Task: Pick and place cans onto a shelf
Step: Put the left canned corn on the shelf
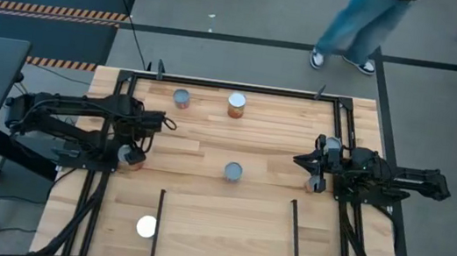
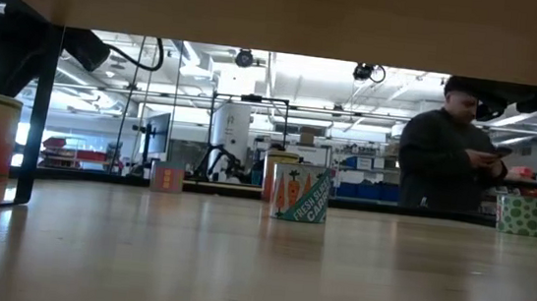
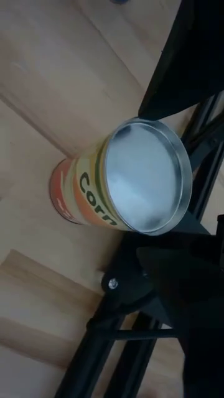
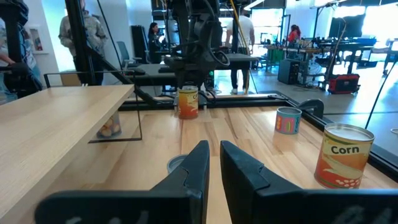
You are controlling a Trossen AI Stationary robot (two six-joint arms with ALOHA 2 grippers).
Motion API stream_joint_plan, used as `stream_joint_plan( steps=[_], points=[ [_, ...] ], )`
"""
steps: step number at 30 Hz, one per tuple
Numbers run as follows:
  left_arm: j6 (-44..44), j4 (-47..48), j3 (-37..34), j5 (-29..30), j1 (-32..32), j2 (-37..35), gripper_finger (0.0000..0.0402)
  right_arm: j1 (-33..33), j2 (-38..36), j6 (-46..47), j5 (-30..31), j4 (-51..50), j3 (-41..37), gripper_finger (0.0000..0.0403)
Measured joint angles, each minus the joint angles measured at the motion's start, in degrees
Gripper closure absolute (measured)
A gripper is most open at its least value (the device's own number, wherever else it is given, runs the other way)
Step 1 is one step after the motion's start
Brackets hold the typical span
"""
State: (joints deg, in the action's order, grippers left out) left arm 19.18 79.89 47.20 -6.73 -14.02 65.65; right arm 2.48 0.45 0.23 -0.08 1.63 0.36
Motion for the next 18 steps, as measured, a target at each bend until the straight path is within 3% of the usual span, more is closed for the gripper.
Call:
stream_joint_plan(
  steps=[18],
  points=[
    [5.63, -1.33, 0.0, -1.01, 4.53, -0.07, 0.0044, 0.0, 0.0, 0.0, -0.02, 0.0, -0.01, 0.0356]
  ],
)
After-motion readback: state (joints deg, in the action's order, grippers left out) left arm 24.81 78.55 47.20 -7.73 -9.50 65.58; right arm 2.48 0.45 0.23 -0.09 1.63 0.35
